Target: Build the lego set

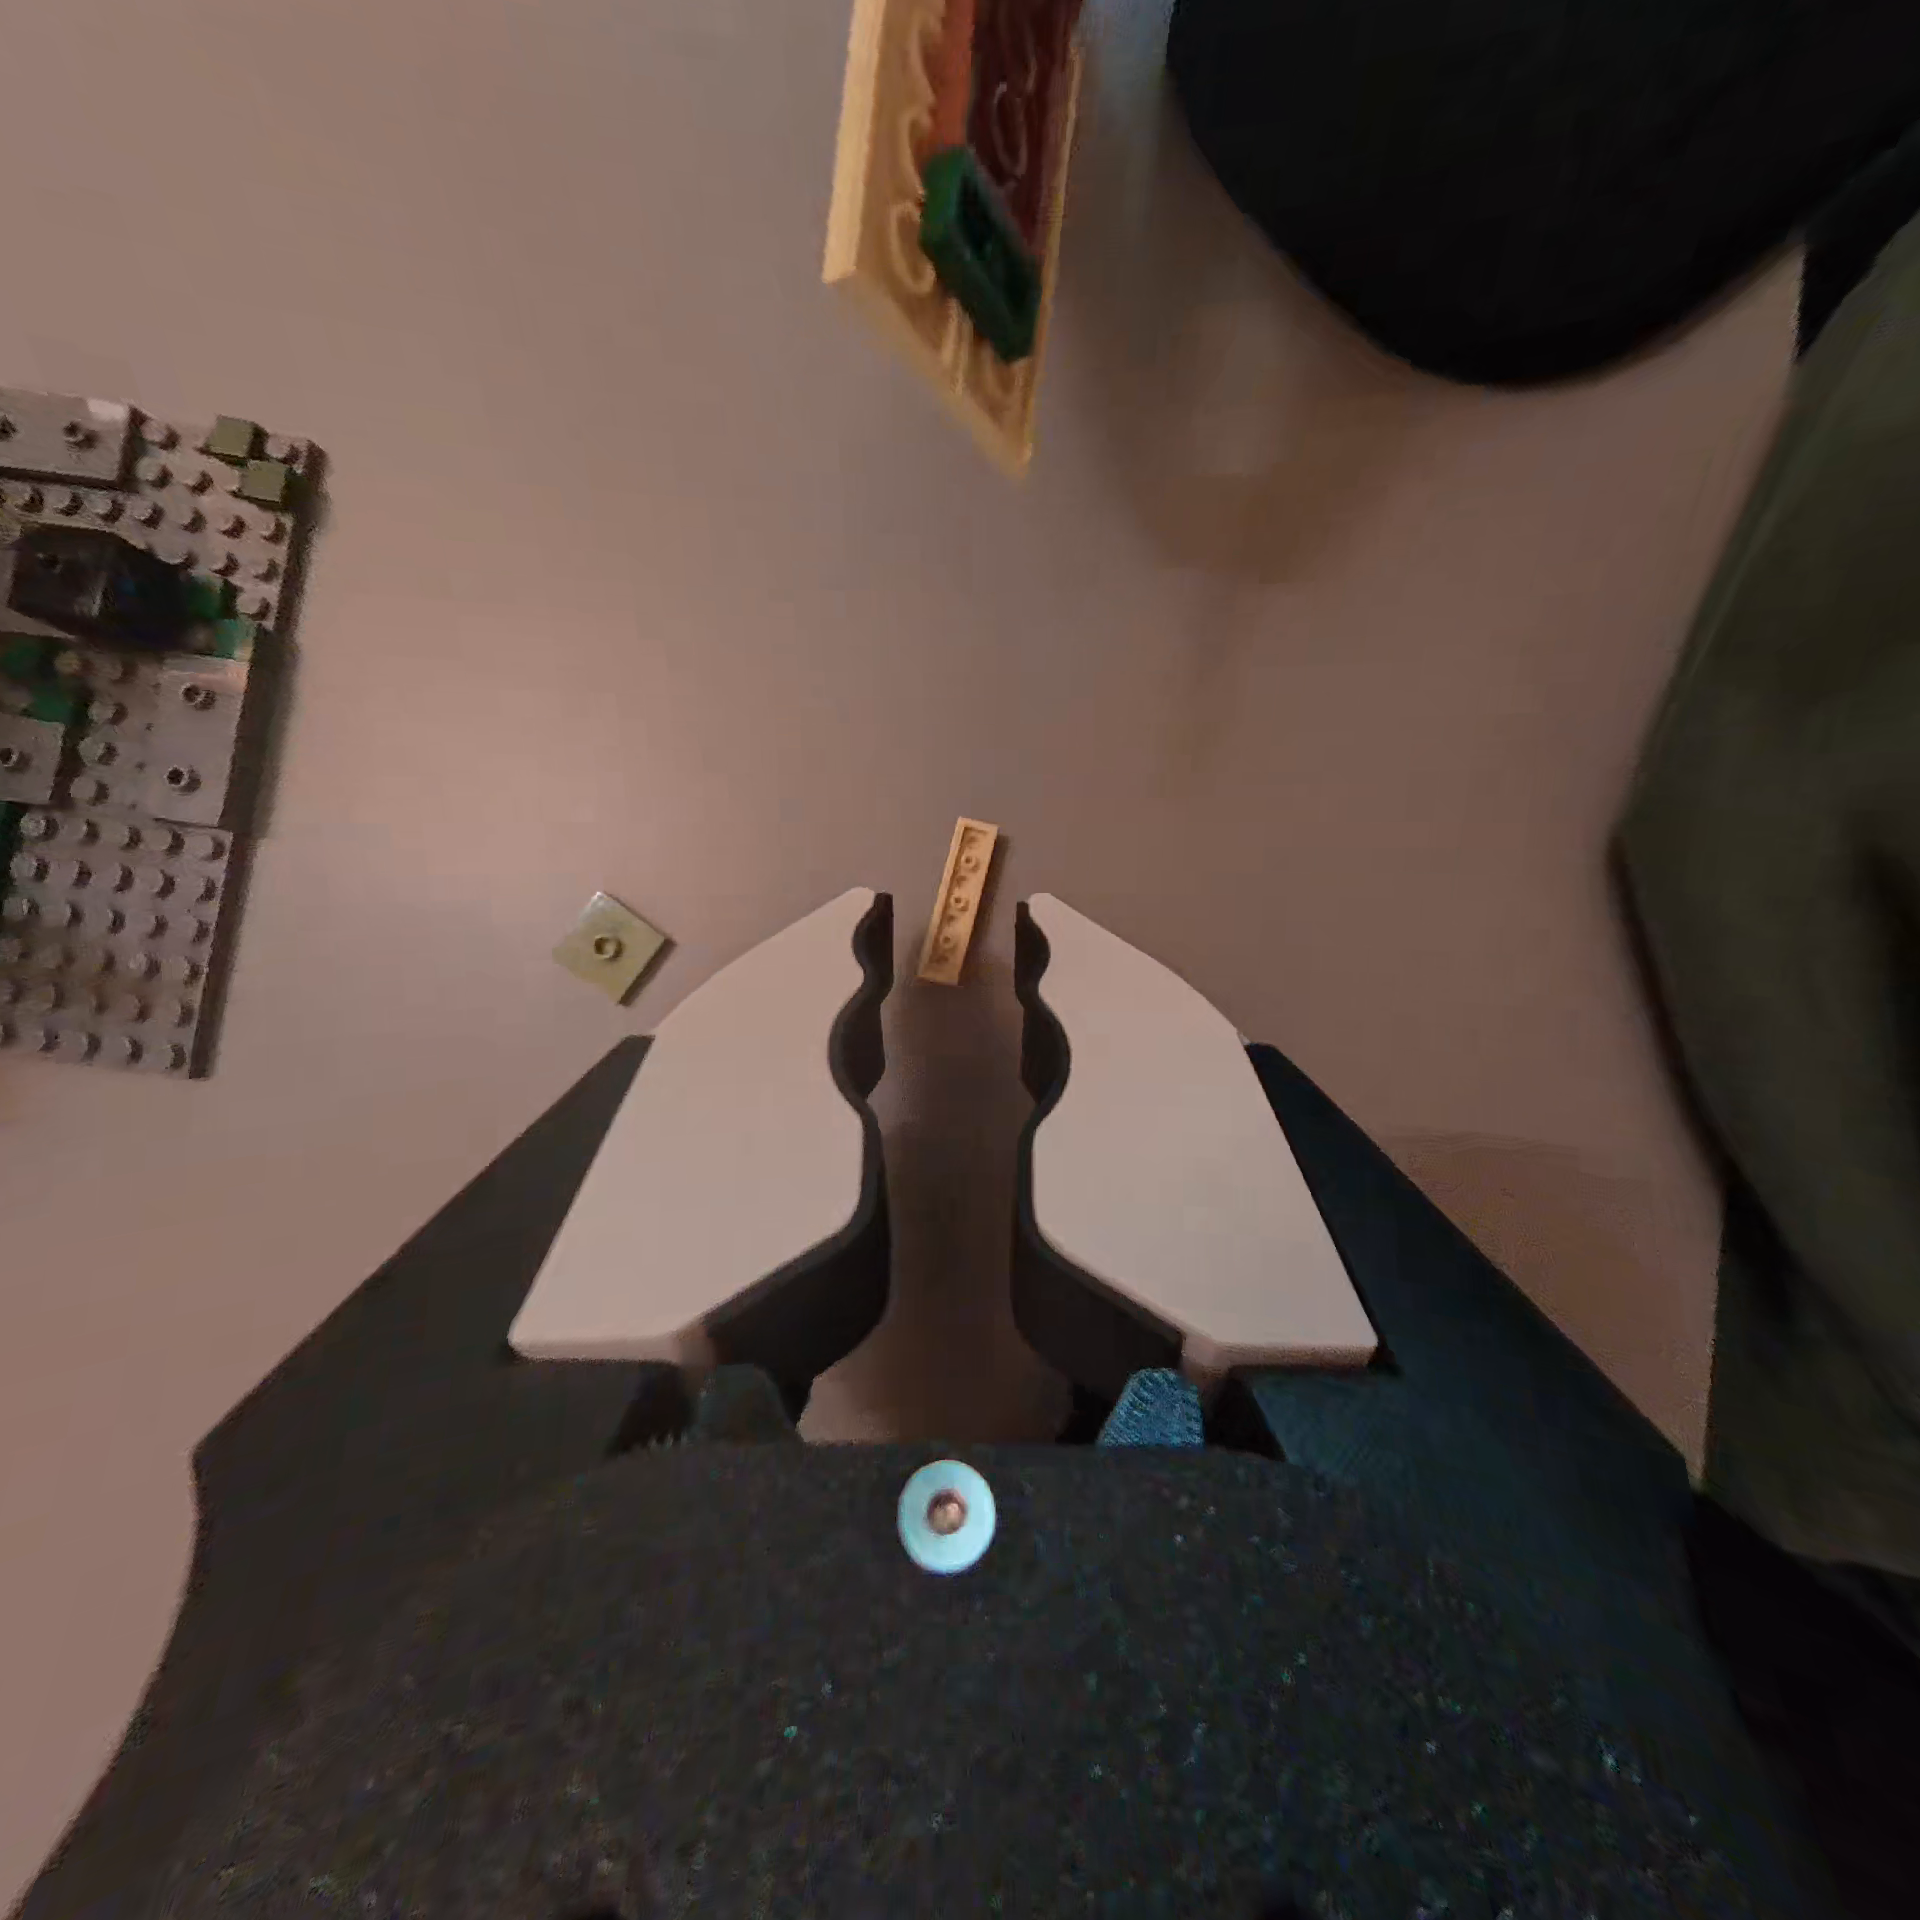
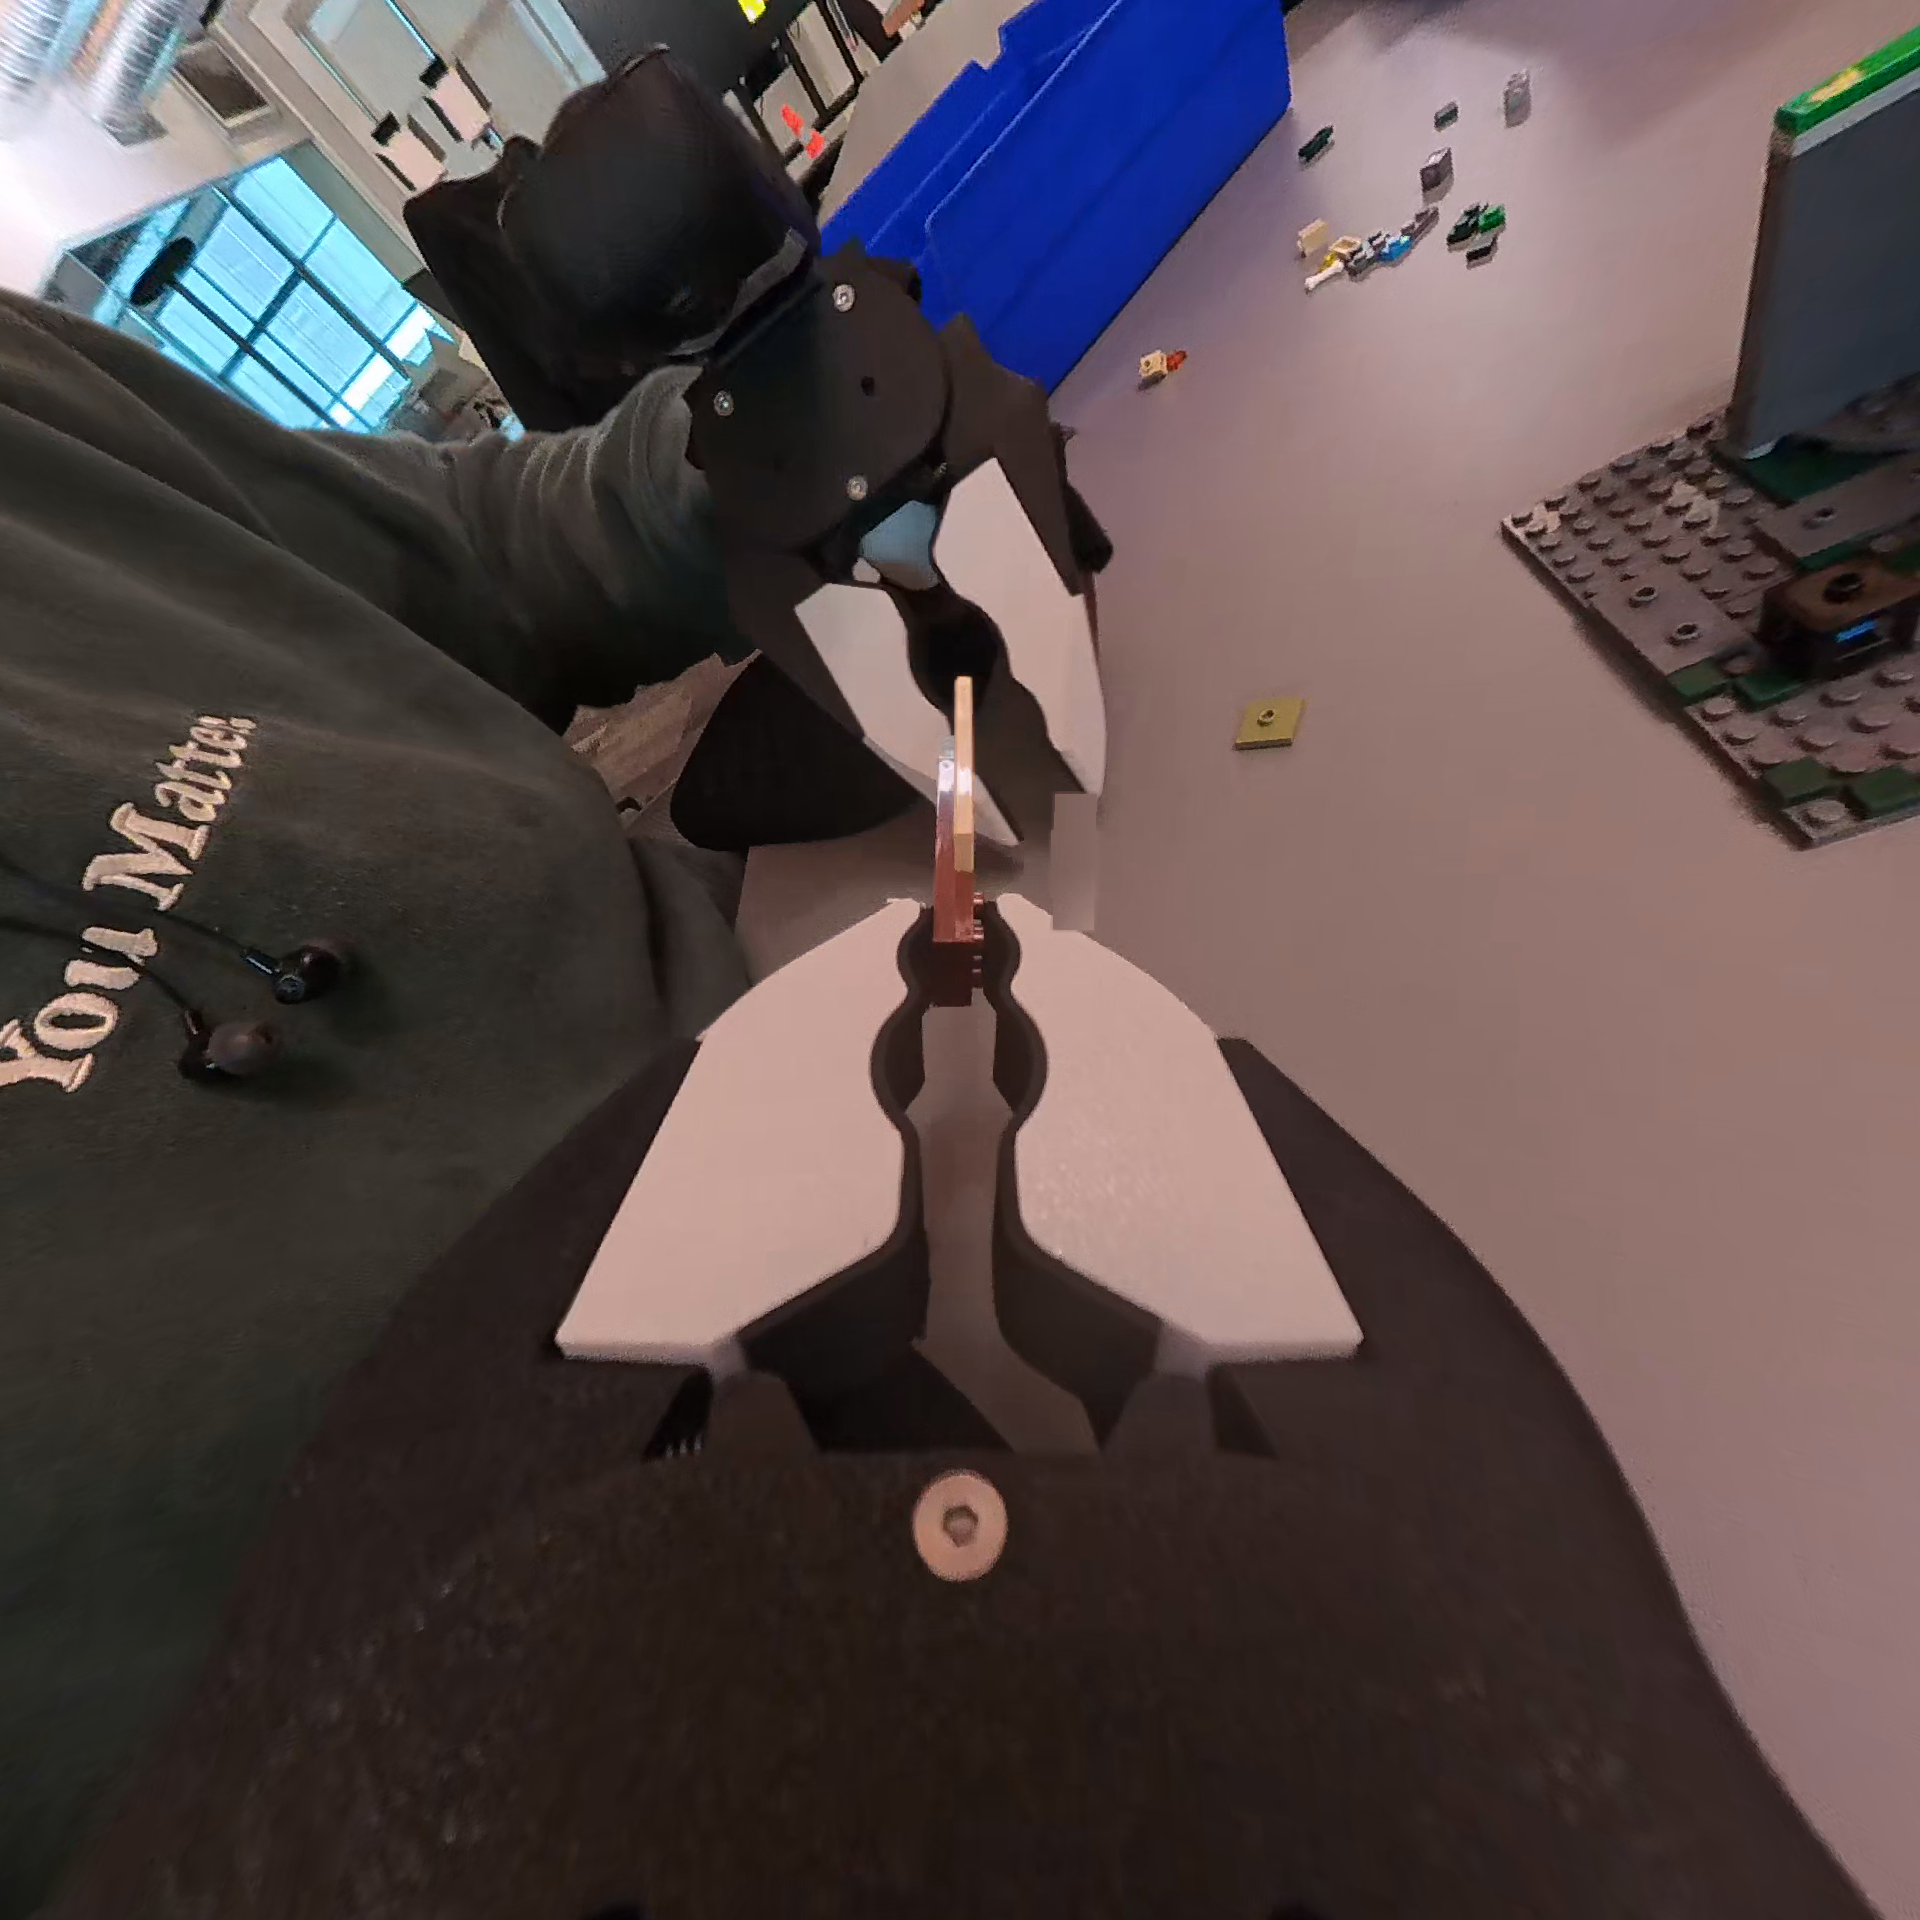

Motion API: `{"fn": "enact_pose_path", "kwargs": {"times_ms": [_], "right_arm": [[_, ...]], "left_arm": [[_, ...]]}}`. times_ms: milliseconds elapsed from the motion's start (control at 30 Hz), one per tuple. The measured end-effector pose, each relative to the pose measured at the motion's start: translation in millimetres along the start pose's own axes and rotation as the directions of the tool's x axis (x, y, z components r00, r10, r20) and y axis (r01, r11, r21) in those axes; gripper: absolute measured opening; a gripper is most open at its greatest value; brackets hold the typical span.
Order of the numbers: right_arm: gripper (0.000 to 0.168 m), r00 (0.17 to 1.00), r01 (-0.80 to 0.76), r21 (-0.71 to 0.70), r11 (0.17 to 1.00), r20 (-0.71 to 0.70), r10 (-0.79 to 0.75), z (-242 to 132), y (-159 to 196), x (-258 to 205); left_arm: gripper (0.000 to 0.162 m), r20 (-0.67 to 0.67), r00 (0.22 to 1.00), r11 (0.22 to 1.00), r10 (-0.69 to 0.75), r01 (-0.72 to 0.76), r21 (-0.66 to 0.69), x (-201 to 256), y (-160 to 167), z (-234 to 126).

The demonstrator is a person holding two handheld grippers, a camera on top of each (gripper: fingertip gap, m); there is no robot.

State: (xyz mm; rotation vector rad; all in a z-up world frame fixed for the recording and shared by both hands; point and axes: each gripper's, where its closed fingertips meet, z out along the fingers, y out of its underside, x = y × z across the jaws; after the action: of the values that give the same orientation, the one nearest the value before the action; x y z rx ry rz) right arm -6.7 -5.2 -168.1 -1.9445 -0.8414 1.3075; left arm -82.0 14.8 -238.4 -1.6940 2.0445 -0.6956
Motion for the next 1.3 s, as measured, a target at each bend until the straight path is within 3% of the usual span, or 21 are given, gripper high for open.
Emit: {"fn": "enact_pose_path", "kwargs": {"times_ms": [333,433,500,1300], "right_arm": [[0.008,1.0,-0.002,0.008,1.0,0.002,0.002,-7.9,4.1,2.8],[0.008,1.0,-0.002,0.009,1.0,0.004,0.002,-8.0,4.4,3.3],[0.008,1.0,0.002,0.009,1.0,0.005,-0.002,-7.6,4.7,3.1],[0.008,0.999,-0.044,-0.016,0.999,0.028,0.044,-5.5,9.6,7.5]], "left_arm": [[0.02,-0.078,0.994,0.988,0.07,-0.08,-0.134,1.5,4.5,13.4],[0.008,-0.095,0.993,0.987,0.068,-0.081,-0.141,3.4,4.3,13.9],[0.008,-0.097,0.994,0.988,0.055,-0.068,-0.14,3.1,4.0,14.2],[0.007,-0.031,0.993,0.993,0.118,-0.117,0.034,8.4,-16.9,-2.2]]}}
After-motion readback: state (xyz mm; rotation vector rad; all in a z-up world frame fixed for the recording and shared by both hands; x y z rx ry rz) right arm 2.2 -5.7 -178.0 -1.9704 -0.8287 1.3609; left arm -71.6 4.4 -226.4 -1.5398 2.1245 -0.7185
